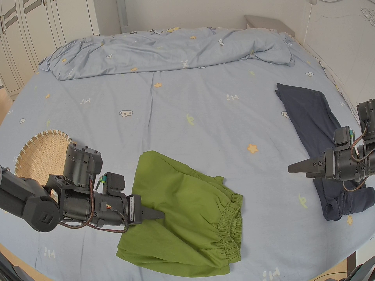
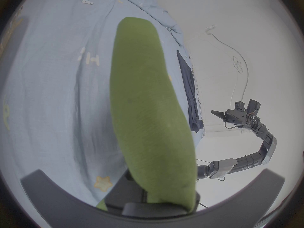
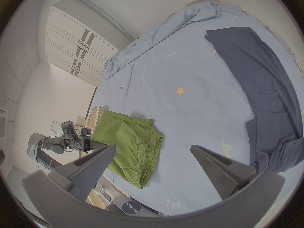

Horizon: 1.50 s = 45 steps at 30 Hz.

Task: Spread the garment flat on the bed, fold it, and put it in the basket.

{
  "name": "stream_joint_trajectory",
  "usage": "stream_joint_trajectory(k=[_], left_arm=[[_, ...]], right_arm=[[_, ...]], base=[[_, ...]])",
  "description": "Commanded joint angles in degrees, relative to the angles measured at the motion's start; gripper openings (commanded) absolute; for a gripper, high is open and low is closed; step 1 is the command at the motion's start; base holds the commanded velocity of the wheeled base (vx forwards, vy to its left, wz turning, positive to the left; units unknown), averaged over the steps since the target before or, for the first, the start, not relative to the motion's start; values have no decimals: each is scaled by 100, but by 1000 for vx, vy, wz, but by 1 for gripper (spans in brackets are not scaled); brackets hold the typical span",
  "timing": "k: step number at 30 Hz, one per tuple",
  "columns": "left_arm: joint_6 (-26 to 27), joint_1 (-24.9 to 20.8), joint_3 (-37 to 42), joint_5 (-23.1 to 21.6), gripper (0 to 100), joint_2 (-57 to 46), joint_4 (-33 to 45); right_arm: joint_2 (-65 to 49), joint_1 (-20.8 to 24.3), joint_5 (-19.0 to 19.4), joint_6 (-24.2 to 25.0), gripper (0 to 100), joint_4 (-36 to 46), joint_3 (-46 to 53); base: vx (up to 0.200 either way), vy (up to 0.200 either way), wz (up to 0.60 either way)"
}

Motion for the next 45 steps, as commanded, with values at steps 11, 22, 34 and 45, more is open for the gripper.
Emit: stream_joint_trajectory(k=[11, 22, 34, 45], left_arm=[[1, -116, 58, -3, 0, -107, -6], [10, -195, 76, -3, 0, -107, -6], [1381, -1206, 49, 2256, 0, -169, 3], [1777, -1523, -425, 2538, 0, -898, 12]], right_arm=[[-51, 56, -2, 5, 100, 3, 2], [-68, 73, -2, 5, 100, 3, 2], [-68, 126, -10, 5, 100, 3, -33], [-183, 126, -54, -13, 100, 3, -77]], base=[[0, 200, 0], [0, 200, 0], [0, 33, 0], [0, 0, 0]])
